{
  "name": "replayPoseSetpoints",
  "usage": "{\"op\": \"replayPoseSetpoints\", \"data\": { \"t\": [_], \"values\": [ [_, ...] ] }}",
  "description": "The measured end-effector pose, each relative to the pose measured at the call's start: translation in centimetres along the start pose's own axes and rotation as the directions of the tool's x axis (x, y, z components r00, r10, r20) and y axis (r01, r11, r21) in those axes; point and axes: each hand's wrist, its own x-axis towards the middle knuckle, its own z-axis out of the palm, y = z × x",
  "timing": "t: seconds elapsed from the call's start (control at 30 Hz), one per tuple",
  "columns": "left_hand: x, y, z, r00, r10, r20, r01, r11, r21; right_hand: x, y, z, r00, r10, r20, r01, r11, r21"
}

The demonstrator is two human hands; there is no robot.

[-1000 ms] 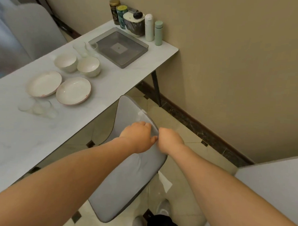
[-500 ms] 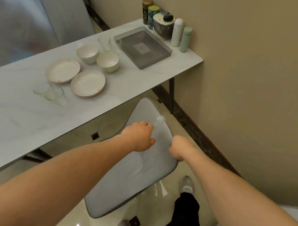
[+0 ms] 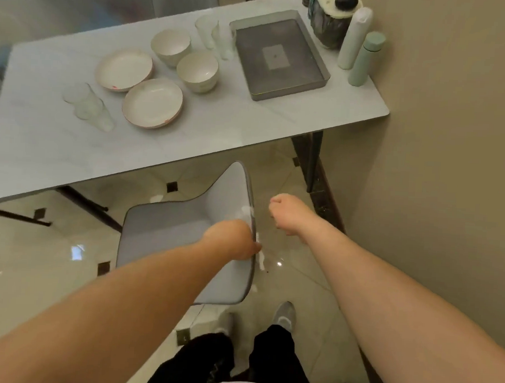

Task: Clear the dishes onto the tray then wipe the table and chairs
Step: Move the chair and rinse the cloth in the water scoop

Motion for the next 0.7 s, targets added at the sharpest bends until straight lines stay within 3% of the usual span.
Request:
{"op": "replayPoseSetpoints", "data": {
  "t": [0.1,0.23,0.4,0.5,0.6,0.7],
  "values": [
    [0.8,0.4,1.5,0.998,-0.068,0.02,0.07,0.983,-0.167,2.6,-2.9,0.3,0.999,-0.013,0.045,0.012,0.999,0.034],
    [1.3,-0.2,1.8,0.995,-0.065,0.071,0.074,0.988,-0.134,5.4,-6.3,3.0,0.998,-0.048,0.032,0.052,0.991,-0.126],
    [0.9,-1.7,1.7,0.996,-0.072,0.056,0.079,0.99,-0.121,6.7,-7.7,5.3,1.0,-0.001,-0.03,-0.009,0.935,-0.354],
    [0.3,-3.6,2.7,0.99,-0.119,0.071,0.126,0.987,-0.103,6.5,-8.5,6.5,0.991,0.041,0.126,0.016,0.907,-0.42],
    [-0.8,-6.9,3.5,0.975,-0.199,0.099,0.207,0.976,-0.074,5.8,-9.4,8.7,0.963,0.043,0.266,0.012,0.979,-0.202],
    [-2.2,-10.8,4.1,0.947,-0.298,0.119,0.305,0.951,-0.045,4.9,-10.4,12.1,0.95,0.078,0.301,-0.06,0.996,-0.069]
  ]
}}
